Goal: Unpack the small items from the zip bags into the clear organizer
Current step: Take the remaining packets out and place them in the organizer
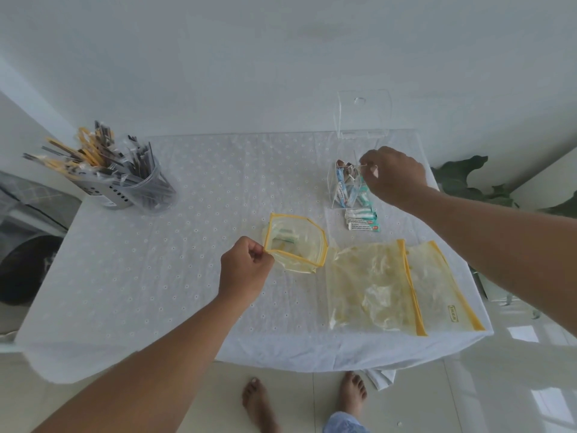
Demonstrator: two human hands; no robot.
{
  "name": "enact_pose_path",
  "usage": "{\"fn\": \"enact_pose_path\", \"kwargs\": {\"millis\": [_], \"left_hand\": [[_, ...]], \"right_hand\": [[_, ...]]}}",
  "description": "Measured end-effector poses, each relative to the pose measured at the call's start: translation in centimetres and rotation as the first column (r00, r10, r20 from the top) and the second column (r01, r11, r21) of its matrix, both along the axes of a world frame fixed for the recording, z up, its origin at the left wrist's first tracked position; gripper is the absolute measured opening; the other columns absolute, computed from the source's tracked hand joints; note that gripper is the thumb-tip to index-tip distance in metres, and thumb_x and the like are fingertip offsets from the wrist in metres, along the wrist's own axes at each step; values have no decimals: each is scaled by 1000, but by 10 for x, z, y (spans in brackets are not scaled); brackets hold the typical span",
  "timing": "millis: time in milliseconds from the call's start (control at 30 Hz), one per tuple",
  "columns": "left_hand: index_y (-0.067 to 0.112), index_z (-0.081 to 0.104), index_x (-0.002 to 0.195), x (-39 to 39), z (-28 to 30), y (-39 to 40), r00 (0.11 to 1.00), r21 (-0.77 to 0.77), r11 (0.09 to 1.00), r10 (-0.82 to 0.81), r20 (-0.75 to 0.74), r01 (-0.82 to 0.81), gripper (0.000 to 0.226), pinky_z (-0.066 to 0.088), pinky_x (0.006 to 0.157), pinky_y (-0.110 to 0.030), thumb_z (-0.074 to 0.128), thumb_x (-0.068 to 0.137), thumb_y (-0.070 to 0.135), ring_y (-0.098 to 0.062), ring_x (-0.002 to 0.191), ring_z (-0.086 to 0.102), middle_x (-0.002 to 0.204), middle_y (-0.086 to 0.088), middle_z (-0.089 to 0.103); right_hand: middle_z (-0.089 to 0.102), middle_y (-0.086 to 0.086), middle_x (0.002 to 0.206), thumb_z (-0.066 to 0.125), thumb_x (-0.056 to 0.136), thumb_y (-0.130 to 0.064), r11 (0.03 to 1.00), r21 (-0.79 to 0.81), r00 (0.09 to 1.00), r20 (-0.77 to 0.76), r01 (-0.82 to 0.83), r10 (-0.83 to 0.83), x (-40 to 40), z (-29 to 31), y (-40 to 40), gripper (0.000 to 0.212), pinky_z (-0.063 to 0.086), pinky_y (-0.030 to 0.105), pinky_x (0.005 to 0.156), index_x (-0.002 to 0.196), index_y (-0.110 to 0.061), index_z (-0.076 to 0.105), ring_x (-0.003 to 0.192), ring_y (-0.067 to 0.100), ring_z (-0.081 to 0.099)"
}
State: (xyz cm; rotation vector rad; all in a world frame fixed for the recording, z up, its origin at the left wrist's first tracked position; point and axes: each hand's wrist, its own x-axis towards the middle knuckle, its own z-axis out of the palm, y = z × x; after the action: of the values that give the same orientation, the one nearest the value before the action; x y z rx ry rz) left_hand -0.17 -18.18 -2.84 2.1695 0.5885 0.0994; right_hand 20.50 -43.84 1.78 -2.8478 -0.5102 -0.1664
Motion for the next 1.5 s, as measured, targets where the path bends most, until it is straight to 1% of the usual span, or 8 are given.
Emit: {"fn": "enact_pose_path", "kwargs": {"millis": [200,333,433,633,833,1100,1300,1500], "left_hand": [[13,62,83,1,-3,-6,1000,-25,1000,8,4,-8,10,44,53,-13,71,80,12,-12,64,58,75,-1,65],[13,62,86,1,-3,-12,999,-19,1000,-14,47,15,11,47,59,-16,72,83,15,-12,71,62,77,2,65],[12,61,86,-7,-4,-19,994,-19,998,-61,92,63,10,45,63,-8,71,84,11,-6,72,58,78,2,63],[7,61,87,-28,-15,-18,991,-24,996,-83,108,86,11,45,67,-5,70,83,2,-2,75,58,81,-2,65],[7,60,88,-28,-11,-5,990,-39,997,-55,127,60,10,44,67,-3,69,85,5,-2,77,58,82,-1,64],[10,60,88,-19,-6,12,991,-24,999,-36,126,39,9,46,68,-6,69,87,10,-2,78,58,83,1,64],[12,59,85,-13,-6,22,995,-14,1000,-8,102,9,10,44,65,-7,69,85,8,-2,73,57,79,4,62],[11,59,85,-14,-12,24,999,-8,1000,-11,52,12,9,44,62,-13,68,86,9,-7,70,56,79,0,62]], "right_hand": [[75,-4,97,66,92,-16,759,240,765,-88,-605,637,-78,-24,59,15,53,25,75,102,-19,76,75,7,64],[71,2,120,47,103,-15,883,148,730,-512,-445,453,-90,-56,105,30,49,33,92,122,-15,70,107,24,65],[68,8,98,43,101,-12,911,-30,646,-715,-411,268,-93,-78,126,23,52,33,74,95,-14,64,87,28,67],[66,7,124,45,98,-10,982,-106,897,-431,-154,94,-98,-89,137,37,49,32,87,132,-17,59,110,29,65],[59,7,132,43,96,-9,952,-187,896,-421,-241,144,-85,-76,152,57,42,29,79,151,-23,39,115,30,62],[66,4,107,32,102,-32,876,-288,696,-715,-386,72,-75,-66,158,35,61,32,73,113,-17,61,74,22,69],[65,5,117,43,103,-26,914,-242,771,-627,-326,109,-81,-81,152,31,51,30,84,122,-13,64,103,24,65],[61,3,91,51,99,-27,942,-134,776,-608,-309,168,-100,-97,144,20,40,28,68,81,-20,49,84,23,61]]}}
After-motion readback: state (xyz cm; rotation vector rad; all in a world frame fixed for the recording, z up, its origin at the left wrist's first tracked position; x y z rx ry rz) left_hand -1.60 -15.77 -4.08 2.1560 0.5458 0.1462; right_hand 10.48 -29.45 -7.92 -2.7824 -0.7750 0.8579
